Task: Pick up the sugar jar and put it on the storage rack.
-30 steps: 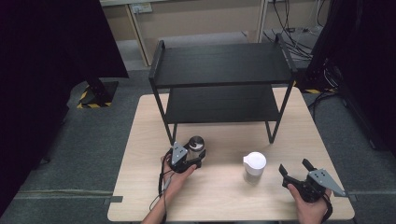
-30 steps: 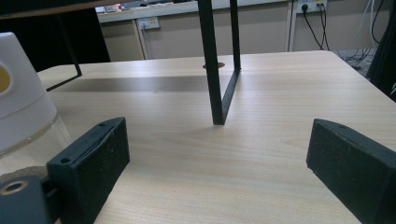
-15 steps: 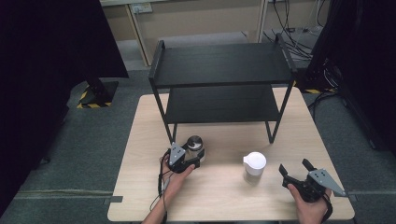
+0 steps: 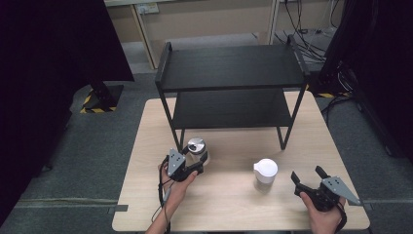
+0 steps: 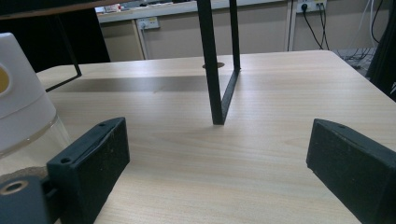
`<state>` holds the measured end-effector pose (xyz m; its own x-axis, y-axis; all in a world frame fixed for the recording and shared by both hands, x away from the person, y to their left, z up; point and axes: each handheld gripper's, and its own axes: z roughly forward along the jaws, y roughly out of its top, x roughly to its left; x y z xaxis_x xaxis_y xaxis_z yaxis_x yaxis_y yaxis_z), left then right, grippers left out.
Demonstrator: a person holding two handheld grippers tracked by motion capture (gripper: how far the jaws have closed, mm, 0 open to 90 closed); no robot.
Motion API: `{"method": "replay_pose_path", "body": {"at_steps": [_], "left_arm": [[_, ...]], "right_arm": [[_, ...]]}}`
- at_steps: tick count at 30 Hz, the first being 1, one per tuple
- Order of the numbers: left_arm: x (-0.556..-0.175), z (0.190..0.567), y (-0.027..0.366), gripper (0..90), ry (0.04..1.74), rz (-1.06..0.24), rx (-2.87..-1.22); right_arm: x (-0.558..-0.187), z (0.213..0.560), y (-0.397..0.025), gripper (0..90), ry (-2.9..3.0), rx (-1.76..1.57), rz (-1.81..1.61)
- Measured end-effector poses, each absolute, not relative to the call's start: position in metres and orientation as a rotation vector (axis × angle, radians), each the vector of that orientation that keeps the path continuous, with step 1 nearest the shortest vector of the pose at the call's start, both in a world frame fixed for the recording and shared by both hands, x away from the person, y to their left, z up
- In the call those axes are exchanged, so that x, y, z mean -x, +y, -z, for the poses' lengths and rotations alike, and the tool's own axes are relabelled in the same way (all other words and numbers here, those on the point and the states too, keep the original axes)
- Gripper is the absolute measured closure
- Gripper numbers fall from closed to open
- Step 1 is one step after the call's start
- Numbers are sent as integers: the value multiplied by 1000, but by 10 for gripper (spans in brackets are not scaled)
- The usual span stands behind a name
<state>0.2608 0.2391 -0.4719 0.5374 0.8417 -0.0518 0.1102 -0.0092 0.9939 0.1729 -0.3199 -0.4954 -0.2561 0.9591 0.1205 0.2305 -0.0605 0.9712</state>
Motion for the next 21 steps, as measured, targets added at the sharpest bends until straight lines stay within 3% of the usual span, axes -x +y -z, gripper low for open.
{"method": "replay_pose_path", "body": {"at_steps": [21], "left_arm": [[-238,426,228,297,819,-914,-1355]], "right_arm": [[-173,495,-320,62,1534,-1307,-1369]]}}
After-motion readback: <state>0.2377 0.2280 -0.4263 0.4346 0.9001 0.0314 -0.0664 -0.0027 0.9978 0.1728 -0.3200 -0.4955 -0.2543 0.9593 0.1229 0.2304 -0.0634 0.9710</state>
